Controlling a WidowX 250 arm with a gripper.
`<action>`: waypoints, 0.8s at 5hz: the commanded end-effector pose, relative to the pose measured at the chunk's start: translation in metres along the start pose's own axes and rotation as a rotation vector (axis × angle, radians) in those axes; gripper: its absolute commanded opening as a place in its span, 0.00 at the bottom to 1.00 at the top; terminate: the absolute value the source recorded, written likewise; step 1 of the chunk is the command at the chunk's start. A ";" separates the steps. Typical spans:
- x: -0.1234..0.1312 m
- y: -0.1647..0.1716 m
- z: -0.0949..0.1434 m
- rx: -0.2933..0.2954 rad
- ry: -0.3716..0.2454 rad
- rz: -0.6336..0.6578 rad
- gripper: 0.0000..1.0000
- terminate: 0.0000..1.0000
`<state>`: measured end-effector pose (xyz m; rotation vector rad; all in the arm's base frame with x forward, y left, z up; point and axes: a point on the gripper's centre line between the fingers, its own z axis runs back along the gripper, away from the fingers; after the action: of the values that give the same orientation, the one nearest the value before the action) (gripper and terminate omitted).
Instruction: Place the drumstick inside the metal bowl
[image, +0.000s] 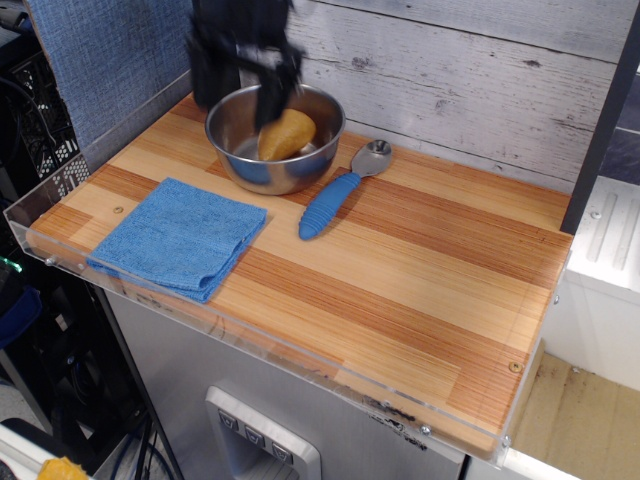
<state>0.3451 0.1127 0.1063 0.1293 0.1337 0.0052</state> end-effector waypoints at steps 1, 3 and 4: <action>-0.044 0.014 0.050 0.022 -0.126 0.061 1.00 0.00; -0.061 0.002 0.051 0.018 -0.179 0.033 1.00 0.00; -0.061 -0.003 0.052 -0.023 -0.227 0.003 1.00 0.00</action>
<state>0.2984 0.0993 0.1490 0.0798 -0.0389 -0.0113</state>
